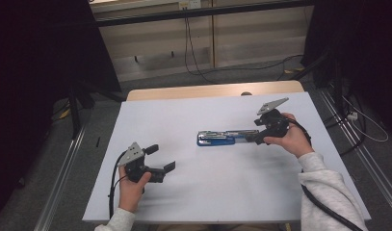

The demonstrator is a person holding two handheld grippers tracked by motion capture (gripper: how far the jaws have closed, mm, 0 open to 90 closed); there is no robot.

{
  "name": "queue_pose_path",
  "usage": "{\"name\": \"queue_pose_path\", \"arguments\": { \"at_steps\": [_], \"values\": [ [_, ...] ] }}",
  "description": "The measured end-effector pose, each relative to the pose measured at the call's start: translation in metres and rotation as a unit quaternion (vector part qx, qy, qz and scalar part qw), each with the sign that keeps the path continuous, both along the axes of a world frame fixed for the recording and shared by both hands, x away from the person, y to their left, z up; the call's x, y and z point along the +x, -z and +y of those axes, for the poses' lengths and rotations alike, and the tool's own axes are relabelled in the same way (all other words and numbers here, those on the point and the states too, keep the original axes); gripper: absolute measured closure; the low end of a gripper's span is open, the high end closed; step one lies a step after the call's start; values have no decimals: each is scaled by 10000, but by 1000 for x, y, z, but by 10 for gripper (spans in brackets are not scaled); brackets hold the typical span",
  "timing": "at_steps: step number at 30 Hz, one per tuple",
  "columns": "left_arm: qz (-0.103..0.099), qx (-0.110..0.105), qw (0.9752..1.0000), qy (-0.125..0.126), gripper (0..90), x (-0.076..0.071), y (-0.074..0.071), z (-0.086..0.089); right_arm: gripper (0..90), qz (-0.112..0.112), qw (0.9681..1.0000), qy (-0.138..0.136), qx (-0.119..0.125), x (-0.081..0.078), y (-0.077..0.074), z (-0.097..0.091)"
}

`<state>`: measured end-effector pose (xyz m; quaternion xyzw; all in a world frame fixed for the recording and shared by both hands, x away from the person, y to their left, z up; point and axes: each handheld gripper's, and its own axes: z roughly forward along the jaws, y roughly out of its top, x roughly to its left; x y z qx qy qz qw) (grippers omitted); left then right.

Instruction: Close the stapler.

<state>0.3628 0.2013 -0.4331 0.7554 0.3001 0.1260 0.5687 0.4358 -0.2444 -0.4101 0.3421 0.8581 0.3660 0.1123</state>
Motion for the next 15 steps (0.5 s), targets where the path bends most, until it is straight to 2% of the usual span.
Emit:
{"name": "queue_pose_path", "arguments": {
  "at_steps": [3,6,8,12,15],
  "values": [
    [-56,10,10000,-11,11,4,-2,-6,193,-50,9999,139,43,-4,0,-5],
    [41,1,9999,-153,16,11,-1,-13,227,-137,9991,380,116,-8,1,-11],
    [106,118,9996,-215,22,16,0,-18,258,-160,9984,524,128,-11,2,-15],
    [183,164,9994,-233,96,24,1,-24,345,-170,9974,704,-16,-17,5,-20],
    [318,211,9992,-146,215,30,2,-28,425,-184,9963,840,-21,-22,6,-25]
  ]
}}
